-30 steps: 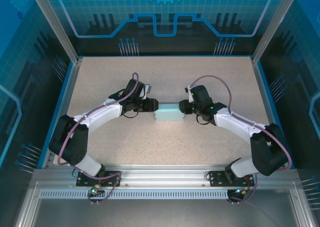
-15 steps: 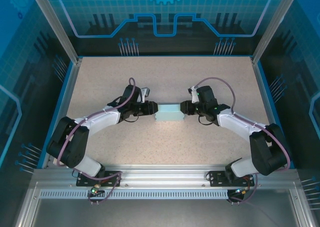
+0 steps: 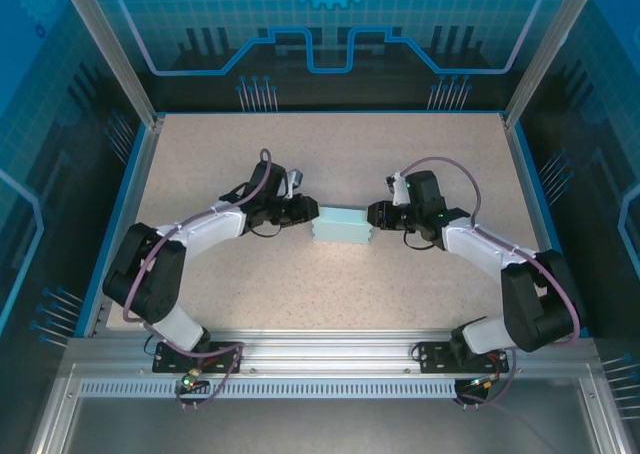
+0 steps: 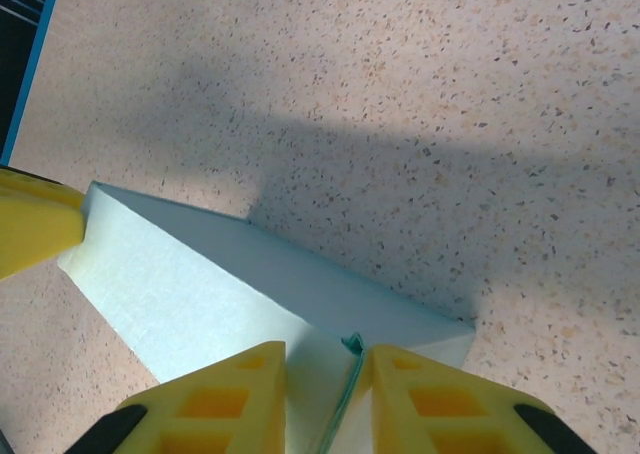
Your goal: Fold the paper box
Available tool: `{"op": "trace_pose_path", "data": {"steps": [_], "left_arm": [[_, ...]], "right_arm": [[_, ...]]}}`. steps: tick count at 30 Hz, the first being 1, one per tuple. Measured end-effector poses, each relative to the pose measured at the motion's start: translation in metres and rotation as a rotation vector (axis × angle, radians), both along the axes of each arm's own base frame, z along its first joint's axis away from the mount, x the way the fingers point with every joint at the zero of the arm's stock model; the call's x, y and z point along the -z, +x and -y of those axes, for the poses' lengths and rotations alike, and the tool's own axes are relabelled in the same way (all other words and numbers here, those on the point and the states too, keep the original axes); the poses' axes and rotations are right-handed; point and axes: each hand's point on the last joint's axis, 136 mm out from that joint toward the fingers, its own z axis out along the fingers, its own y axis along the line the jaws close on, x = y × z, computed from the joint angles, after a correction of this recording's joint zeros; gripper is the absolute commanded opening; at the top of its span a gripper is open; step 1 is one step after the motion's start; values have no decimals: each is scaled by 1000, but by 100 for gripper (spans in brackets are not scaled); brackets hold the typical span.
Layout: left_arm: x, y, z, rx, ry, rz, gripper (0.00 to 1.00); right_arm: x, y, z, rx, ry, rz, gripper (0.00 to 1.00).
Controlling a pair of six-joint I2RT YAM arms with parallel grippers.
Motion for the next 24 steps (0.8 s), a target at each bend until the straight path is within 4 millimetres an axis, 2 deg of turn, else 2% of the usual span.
{"op": "trace_pose_path", "data": {"steps": [4,8,10,15,18,21,24], "left_arm": [[-9,25,-5,-32,22,10,28],[-24,53,-12,-70,36,60,27],[-27,61,-15,-80,47,80,27],[-17,61,-21,-94,76,72,28],[-1,52,-24,-92,87,43,29],[1,46,-24,-86,71,64,30],[3,32,-24,-74,54,73,32]], "right_arm": [[-2,18,-3,12,1,1,25],[-9,46,-9,18,3,21,25],[-10,56,-11,16,-2,29,25],[-5,68,-14,4,-11,41,26],[-5,68,-15,-5,-14,51,27],[-4,65,-15,-12,-13,67,28],[-5,53,-17,-27,-18,76,28]]}}
